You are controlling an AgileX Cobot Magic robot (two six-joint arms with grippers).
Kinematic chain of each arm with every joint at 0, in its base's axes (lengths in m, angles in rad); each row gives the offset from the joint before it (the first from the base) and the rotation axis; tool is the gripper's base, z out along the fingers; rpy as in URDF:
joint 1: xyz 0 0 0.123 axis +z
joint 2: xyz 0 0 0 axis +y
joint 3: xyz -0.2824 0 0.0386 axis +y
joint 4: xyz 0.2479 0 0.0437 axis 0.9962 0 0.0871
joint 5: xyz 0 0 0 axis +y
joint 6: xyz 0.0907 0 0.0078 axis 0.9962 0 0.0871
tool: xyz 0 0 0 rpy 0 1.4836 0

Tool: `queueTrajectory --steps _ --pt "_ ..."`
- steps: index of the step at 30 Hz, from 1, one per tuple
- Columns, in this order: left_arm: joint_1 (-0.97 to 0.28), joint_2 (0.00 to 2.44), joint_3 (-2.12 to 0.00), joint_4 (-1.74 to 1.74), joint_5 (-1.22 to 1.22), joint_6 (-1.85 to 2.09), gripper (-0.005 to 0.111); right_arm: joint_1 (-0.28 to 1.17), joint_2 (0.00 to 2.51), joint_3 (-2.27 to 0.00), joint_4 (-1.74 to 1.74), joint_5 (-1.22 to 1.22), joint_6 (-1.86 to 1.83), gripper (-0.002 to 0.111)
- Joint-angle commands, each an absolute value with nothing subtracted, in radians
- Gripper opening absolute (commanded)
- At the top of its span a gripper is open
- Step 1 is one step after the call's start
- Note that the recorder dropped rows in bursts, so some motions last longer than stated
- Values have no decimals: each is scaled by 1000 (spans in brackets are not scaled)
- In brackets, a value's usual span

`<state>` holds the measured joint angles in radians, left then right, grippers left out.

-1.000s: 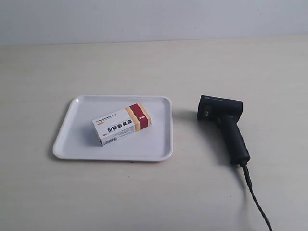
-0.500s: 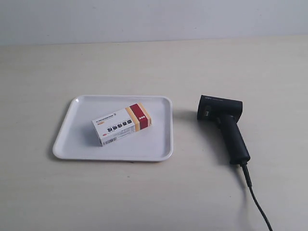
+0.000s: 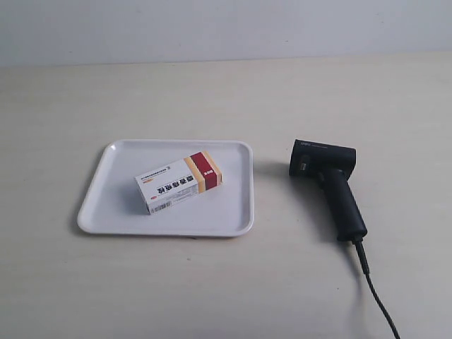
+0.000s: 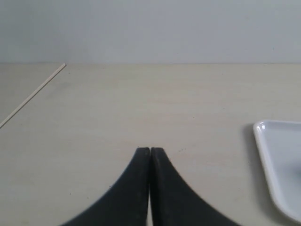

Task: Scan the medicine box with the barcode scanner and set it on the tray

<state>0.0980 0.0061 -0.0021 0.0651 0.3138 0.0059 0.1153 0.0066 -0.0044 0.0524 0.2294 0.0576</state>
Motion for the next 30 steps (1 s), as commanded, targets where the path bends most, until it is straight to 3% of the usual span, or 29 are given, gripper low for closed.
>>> queueTrajectory --steps 1,30 --pt "100 0 0 67 308 0 3 117 0 0 18 242 127 0" --pt "100 0 0 67 308 0 3 117 0 0 20 245 127 0"
